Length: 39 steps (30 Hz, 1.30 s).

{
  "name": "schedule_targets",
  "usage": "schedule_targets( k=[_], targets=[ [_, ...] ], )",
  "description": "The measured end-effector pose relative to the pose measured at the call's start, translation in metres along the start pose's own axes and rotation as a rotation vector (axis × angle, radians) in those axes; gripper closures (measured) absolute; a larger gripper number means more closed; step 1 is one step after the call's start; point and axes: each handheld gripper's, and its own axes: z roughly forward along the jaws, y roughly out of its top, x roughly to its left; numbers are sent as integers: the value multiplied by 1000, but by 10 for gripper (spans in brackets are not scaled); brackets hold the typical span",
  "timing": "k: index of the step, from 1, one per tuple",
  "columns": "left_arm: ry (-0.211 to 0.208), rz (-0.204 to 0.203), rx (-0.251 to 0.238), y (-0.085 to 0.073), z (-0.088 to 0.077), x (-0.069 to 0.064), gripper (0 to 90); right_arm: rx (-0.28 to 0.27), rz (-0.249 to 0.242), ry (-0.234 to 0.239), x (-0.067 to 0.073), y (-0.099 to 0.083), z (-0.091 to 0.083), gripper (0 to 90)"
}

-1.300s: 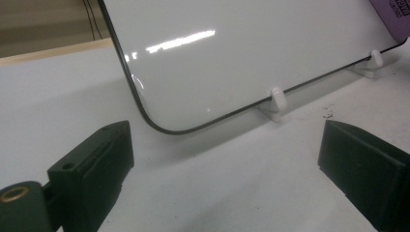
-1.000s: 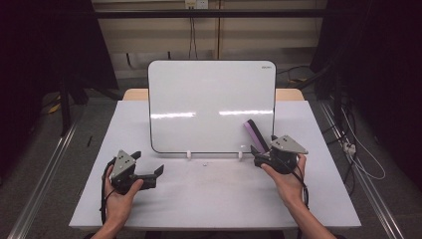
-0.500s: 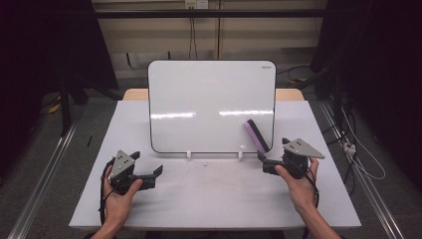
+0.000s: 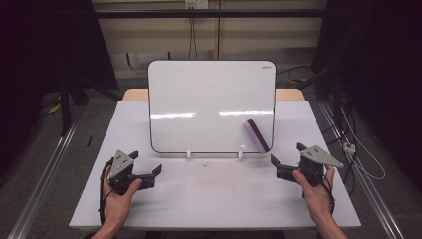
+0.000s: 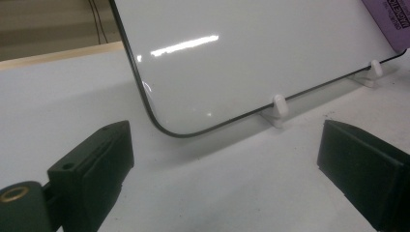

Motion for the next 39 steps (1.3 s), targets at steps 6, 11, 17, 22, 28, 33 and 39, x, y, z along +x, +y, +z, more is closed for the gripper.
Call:
schedule_targets(
  k=[6, 11, 17, 22, 28, 33, 39],
  targets=[
    [9, -11, -5, -1, -1, -1, 56, -10, 23, -10, -5, -11, -11, 50],
    [17, -10, -3, 0, -2, -1, 57, -2, 35, -24, -10, -19, -19, 51],
    [19, -9, -7, -1, -4, -2, 57, -4, 55, -47, -17, -29, -29, 50],
    [27, 5, -18, 0, -7, -3, 56, 1, 68, -60, -26, -37, -33, 55],
    [30, -19, -3, -3, -8, 0, 57, 7, 82, -65, -30, -45, -39, 53],
    [31, -33, -17, -2, -13, 1, 56, -13, 97, -88, -35, -50, -45, 51],
    [39, -44, -12, -4, -14, 3, 56, 6, 79, -128, -37, -59, -53, 53]
  ],
)
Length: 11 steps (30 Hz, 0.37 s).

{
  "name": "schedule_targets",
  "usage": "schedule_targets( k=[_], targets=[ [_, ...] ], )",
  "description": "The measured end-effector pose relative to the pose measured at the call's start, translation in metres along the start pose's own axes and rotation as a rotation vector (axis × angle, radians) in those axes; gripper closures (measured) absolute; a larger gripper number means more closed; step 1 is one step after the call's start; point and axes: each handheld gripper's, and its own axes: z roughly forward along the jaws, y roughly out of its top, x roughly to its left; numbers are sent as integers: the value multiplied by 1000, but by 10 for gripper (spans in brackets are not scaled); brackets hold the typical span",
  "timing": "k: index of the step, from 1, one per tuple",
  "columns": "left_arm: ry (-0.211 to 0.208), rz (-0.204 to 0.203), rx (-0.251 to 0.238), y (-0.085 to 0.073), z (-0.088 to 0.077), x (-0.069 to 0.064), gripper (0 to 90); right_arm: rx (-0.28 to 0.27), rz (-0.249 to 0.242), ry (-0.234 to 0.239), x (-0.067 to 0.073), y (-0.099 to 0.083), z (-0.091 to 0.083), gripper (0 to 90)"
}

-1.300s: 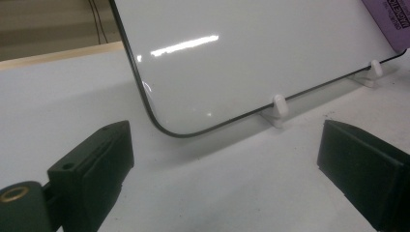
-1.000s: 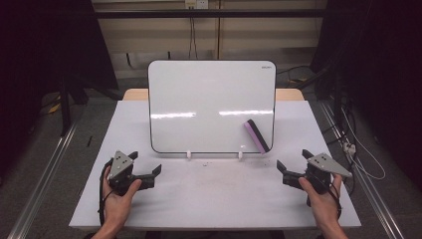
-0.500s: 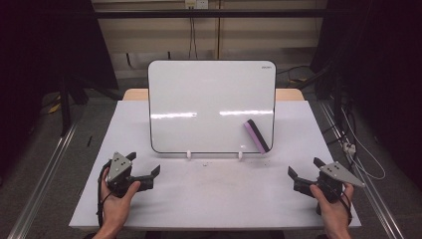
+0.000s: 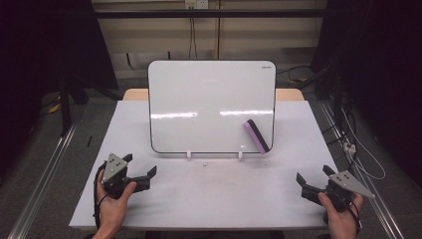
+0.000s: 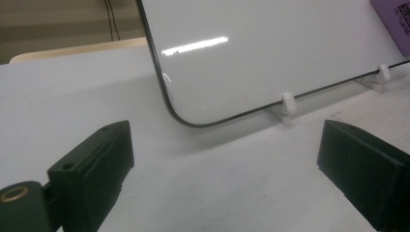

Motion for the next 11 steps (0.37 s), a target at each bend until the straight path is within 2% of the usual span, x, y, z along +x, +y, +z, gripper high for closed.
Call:
schedule_targets(
  k=[6, 8, 11],
  targets=[
    [-2, -1, -10, 2, -1, 1, 56, -4, -12, 3, 2, 0, 2, 54],
    [-1, -12, -3, 1, 0, 1, 56, -3, -11, 6, 2, 0, 3, 54],
    [2, -8, 5, 0, 1, 2, 55, 1, -19, 14, 3, 1, 5, 55]
  ],
)
